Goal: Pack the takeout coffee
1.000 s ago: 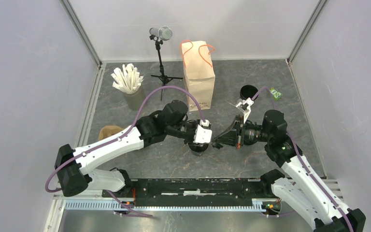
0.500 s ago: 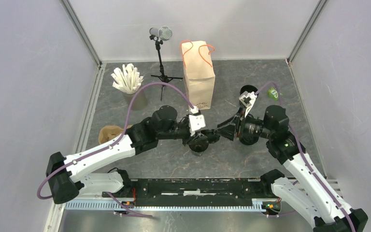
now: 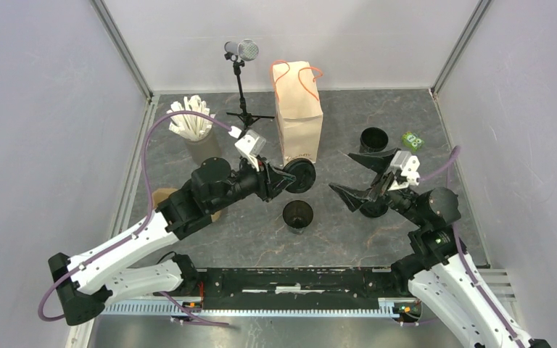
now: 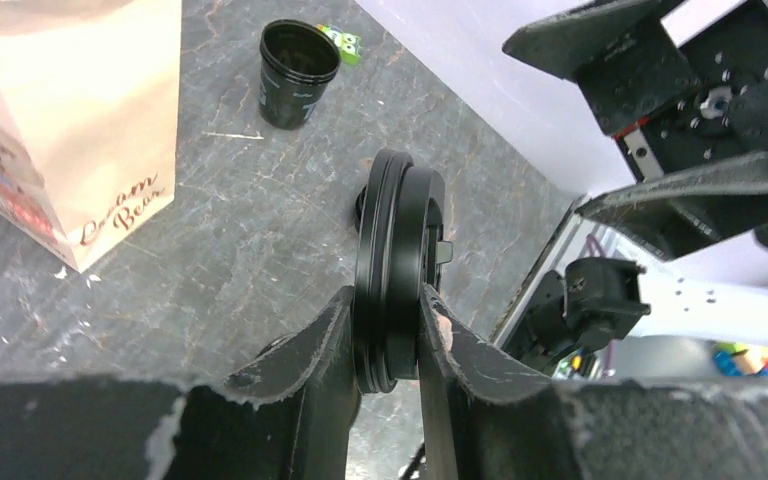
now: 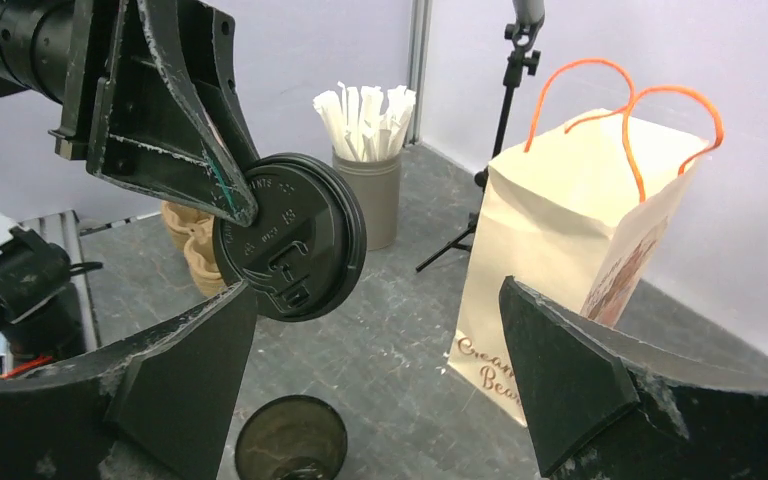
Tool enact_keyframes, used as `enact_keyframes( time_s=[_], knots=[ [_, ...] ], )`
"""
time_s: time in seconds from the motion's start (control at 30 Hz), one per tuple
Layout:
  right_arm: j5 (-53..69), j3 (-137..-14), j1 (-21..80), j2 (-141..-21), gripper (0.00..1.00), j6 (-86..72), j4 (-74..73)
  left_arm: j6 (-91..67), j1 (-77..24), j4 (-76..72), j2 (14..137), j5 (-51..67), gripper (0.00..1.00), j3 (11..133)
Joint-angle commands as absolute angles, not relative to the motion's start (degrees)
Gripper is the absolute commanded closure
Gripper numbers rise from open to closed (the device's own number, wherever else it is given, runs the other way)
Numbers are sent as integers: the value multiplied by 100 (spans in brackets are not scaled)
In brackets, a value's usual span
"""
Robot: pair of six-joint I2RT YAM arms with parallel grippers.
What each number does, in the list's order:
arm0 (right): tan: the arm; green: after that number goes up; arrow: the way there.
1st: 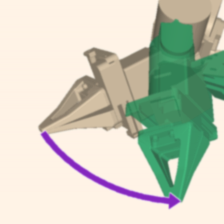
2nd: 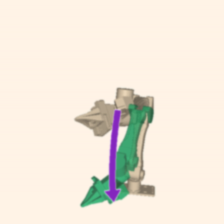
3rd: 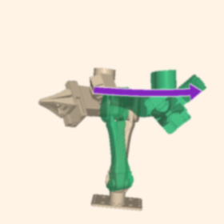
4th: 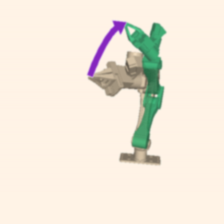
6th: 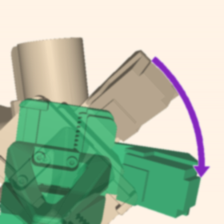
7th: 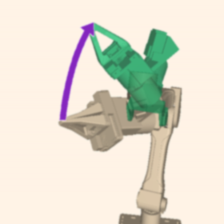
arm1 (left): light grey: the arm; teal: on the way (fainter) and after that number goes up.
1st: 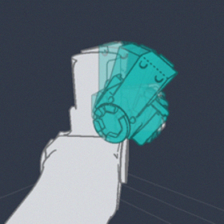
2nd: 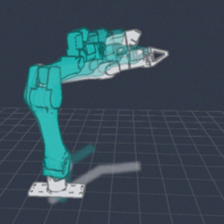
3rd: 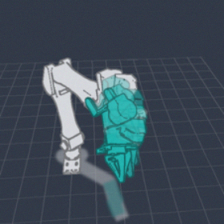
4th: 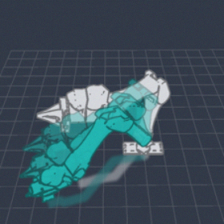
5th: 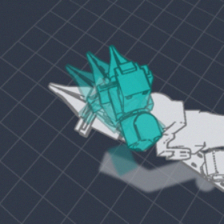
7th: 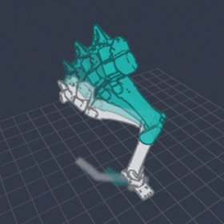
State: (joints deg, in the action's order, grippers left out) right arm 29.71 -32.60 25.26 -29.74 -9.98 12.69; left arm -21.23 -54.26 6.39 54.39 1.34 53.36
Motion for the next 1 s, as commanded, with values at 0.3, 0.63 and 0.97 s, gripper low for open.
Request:
enact_keyframes(
  time_s=[0.3,0.63,0.97],
  knots=[
    [2575,-3194,3806,-3607,5,1209,1649,-3911,-5379,1274,5447,-98,66,5205],
    [1096,-2952,5637,-3762,2,2332,1574,-4140,-5293,1415,5445,-43,66,5115],
    [740,-3015,5790,-4139,2,2555,1534,-4152,-5299,1424,5357,477,66,5115]
  ],
)
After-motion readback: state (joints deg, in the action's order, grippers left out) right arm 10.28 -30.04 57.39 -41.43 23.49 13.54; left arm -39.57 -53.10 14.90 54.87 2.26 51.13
